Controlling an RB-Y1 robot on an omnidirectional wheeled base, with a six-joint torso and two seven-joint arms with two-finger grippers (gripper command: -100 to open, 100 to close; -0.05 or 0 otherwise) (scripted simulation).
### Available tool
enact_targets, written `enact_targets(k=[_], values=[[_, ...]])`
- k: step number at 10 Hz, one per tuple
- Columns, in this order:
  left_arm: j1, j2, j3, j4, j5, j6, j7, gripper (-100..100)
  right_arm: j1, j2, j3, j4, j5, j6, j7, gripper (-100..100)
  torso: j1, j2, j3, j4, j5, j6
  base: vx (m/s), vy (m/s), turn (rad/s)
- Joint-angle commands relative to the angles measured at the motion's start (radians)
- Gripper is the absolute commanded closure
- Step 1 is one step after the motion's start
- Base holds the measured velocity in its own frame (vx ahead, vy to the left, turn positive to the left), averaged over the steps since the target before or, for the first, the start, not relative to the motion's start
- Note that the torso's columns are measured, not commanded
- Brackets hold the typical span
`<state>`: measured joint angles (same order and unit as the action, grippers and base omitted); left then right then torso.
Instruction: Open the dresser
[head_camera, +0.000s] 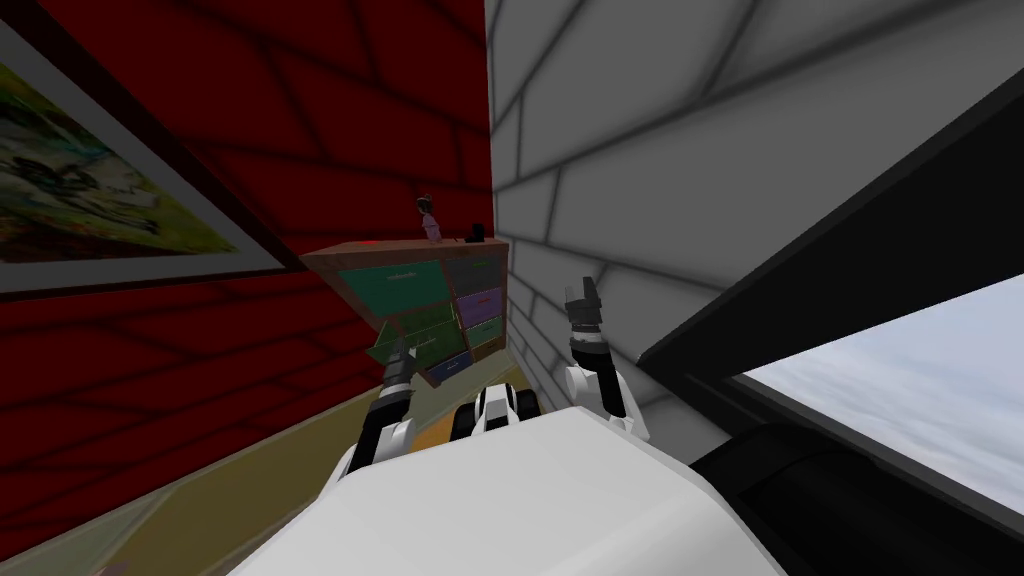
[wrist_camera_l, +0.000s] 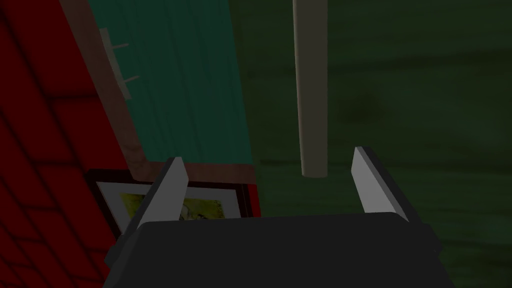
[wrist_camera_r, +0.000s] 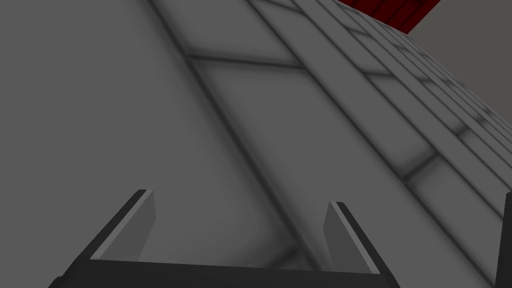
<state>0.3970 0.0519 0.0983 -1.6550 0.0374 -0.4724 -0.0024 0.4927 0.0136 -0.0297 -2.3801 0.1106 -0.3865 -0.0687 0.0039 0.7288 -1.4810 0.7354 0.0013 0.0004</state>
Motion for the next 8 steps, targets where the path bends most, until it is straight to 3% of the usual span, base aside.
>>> enact_targets(k=[1,6,7,8], values=[[0.017,0.007,0.004,-0.068,0.005,0.058,0.007,-100,0.000,0.000,0.000,0.000,0.000,0.000,0.000,0,0.000,0.000,-0.001,0.000,0.000,0.000,0.027,0.004,-0.012],[0.054,0.019,0.010,-0.199,0.015,0.156,0.020,-100,0.000,0.000,0.000,0.000,0.000,0.000,0.000,0,-0.006,0.013,0.007,0.005,-0.003,-0.001,0.003,-0.007,-0.013],[0.051,0.018,0.009,-0.174,0.014,0.147,0.019,-100,0.000,0.000,0.000,0.000,0.000,0.000,0.000,0,-0.007,0.014,0.007,0.007,-0.005,-0.001,0.000,0.000,0.000],[0.053,0.018,0.009,-0.176,0.014,0.154,0.020,0,0.000,0.000,0.000,0.000,0.000,0.000,0.000,0,-0.007,0.014,0.007,0.006,-0.004,-0.001,0.000,0.000,0.000]])
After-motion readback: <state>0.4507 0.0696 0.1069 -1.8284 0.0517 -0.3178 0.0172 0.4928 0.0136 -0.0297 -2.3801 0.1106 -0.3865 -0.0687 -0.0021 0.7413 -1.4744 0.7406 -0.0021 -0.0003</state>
